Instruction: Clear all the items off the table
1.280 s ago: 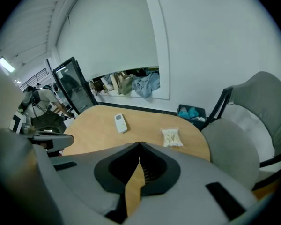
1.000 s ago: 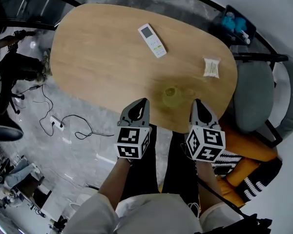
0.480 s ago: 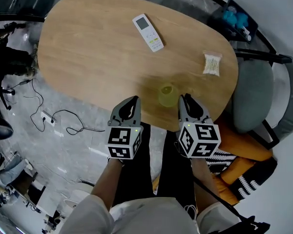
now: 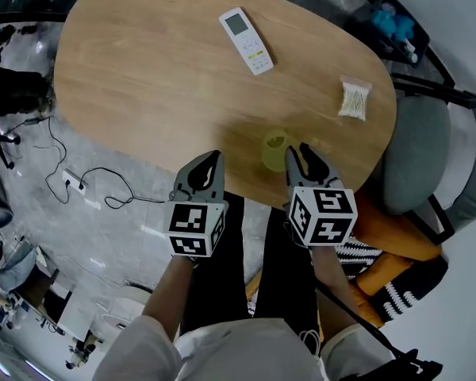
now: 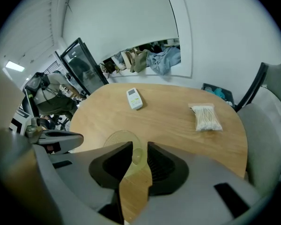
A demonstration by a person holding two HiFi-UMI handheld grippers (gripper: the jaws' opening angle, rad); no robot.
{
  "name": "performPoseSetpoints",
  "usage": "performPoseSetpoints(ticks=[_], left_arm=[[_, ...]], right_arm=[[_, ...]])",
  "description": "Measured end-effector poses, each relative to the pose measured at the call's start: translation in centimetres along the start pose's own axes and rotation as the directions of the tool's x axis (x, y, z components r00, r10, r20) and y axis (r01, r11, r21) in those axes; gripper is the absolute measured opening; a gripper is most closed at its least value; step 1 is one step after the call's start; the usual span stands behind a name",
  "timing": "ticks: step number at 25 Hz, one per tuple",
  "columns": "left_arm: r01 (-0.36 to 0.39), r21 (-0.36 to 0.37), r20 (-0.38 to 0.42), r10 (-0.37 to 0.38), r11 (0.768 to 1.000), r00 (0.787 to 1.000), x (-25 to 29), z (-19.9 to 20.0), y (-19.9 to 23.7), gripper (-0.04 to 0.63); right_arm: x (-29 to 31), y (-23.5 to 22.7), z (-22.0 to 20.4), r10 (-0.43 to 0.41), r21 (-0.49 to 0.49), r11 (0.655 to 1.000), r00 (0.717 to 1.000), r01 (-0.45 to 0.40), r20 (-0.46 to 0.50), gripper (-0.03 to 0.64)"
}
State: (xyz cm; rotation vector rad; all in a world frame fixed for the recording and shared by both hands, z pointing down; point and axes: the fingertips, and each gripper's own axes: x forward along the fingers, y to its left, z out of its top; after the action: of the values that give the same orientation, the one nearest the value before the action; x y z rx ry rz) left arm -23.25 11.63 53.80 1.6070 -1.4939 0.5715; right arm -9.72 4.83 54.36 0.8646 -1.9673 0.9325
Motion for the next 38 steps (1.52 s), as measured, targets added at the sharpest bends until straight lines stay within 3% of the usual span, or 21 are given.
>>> performPoseSetpoints(ticks=[9, 23, 33, 38], left_arm=[[0.003, 0.014, -0.007, -0.003, 1.0, 1.0, 0.4, 0.3, 0.6, 0.003], [0.023, 0.068, -0.021, -0.021, 0.997, 1.0, 1.6, 1.3, -1.5, 0.003], [0.11, 0.161, -0.046, -0.103, 0.981, 0.994, 4.1, 2.7, -8.9, 0.003], [0.189, 0.255, -0.073, -0.176, 0.948, 0.982, 5.5, 3.6, -15.2, 0.003]], right_arm=[[1.1, -0.4, -0.3, -0.024, 0.016, 1.0, 0.999, 0.024, -0.021, 0.063], [-0.8, -2.1, 0.4, -0.025, 0.051, 0.998, 0.999, 0.024, 0.021, 0.041], [-5.6, -9.5, -0.1, -0.123, 0.153, 0.982, 0.991, 0.113, 0.058, 0.041], [-9.8, -14.9, -1.8, -0.211, 0.262, 0.948, 0.974, 0.183, 0.082, 0.041]])
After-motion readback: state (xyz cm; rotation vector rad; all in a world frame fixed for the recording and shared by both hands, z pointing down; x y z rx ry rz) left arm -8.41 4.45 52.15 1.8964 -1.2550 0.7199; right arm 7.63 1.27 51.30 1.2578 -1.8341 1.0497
